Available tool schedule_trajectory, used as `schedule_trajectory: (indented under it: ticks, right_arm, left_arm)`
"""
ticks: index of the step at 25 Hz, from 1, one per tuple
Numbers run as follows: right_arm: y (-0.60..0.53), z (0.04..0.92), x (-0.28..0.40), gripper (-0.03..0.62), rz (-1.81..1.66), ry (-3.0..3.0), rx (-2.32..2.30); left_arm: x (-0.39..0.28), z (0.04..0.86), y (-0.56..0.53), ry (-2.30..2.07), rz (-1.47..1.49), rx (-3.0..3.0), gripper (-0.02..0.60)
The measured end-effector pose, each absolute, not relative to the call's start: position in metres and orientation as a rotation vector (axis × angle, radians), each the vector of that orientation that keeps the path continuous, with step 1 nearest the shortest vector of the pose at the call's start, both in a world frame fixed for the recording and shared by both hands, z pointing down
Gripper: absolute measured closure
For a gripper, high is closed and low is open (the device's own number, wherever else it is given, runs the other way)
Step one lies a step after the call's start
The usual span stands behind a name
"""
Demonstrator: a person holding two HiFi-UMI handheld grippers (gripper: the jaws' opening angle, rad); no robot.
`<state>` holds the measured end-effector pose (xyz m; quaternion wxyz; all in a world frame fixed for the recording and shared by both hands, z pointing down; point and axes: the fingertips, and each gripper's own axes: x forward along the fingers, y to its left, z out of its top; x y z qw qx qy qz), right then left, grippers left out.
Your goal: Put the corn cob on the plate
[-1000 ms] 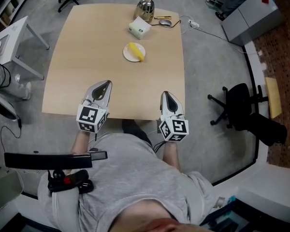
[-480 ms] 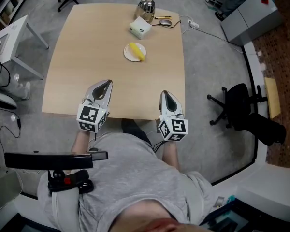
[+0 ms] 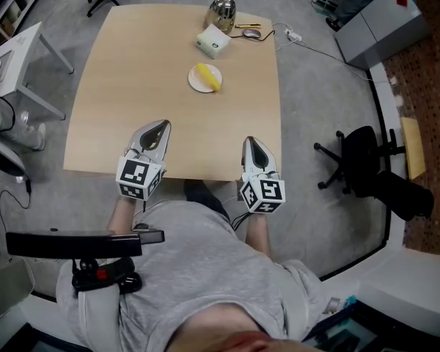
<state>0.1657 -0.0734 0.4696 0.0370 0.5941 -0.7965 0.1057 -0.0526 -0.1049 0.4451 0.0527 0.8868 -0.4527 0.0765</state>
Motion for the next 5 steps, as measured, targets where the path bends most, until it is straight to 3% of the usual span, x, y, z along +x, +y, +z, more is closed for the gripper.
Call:
schedule_trajectory:
  ticks: [5]
  right_arm:
    - [-0.0752,0.4731,0.163,0.586,0.325,-2.444,1.804]
  left_arm:
    - [-0.0549,0.4495,-0.105,-1.382,0.235,2.683,0.561]
